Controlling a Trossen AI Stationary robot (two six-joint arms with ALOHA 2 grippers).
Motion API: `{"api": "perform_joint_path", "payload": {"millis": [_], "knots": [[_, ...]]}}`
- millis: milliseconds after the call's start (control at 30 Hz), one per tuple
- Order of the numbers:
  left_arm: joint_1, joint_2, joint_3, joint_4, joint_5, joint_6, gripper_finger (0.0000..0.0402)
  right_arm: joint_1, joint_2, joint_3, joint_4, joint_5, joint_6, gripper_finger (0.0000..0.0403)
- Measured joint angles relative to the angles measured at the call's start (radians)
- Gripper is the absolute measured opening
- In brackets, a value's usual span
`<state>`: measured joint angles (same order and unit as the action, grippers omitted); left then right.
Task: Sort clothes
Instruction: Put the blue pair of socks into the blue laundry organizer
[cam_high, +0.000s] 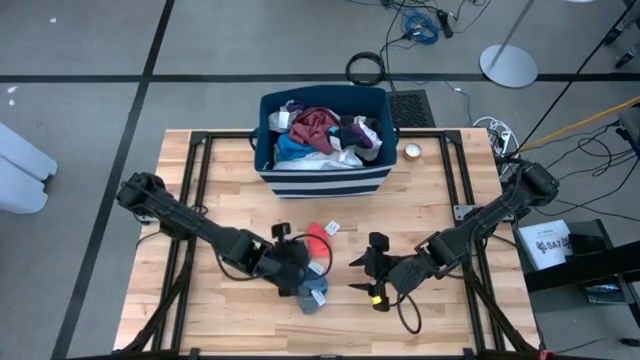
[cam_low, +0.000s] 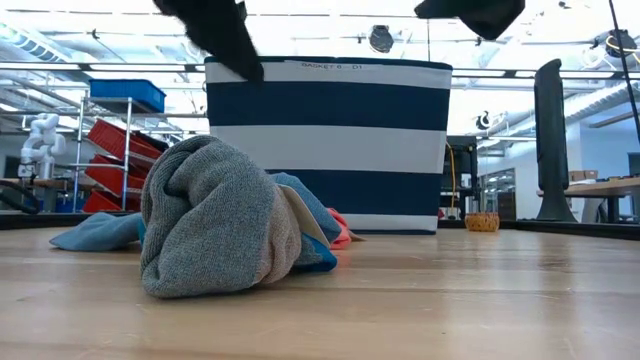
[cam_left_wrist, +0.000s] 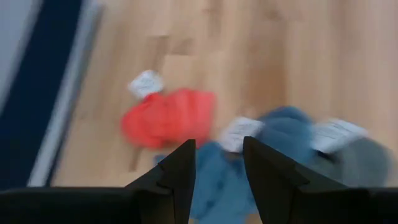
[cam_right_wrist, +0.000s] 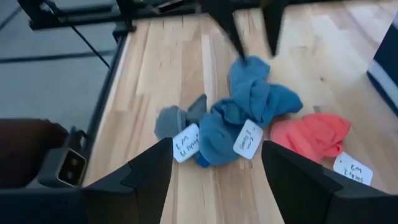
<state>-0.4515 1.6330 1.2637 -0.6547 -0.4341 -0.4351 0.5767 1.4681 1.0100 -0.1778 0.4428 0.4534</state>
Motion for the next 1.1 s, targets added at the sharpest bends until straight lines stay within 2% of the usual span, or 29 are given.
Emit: {"api": "perform_joint_path", "payload": {"millis": [100, 333, 733, 867, 1100], "knots": [[-0.006, 0.000, -0.033, 0.004, -0.061, -0.088, 0.0143, -0.008, 0.025, 0.000, 0.003, 0.000, 0.000, 0.0233], [-0.003, 0.001, -0.127, 0.007, 0.013, -0.169, 0.0143, -0.027, 0.046, 0.000, 0.010, -0.004, 0.005, 0.0233], [0.028, 0.001, -0.339, 0.327, 0.021, -0.160, 0.0143, -0.032, 0.046, 0.000, 0.017, -0.004, 0.007, 0.0233], [0.049, 0.014, -0.398, 0.441, 0.060, -0.161, 0.0143, -0.032, 0.046, 0.000, 0.017, -0.004, 0.007, 0.0233], [0.059, 0.107, -0.404, 0.465, 0.081, -0.170, 0.0140, -0.032, 0.046, 0.000, 0.018, -0.004, 0.007, 0.0233]]}}
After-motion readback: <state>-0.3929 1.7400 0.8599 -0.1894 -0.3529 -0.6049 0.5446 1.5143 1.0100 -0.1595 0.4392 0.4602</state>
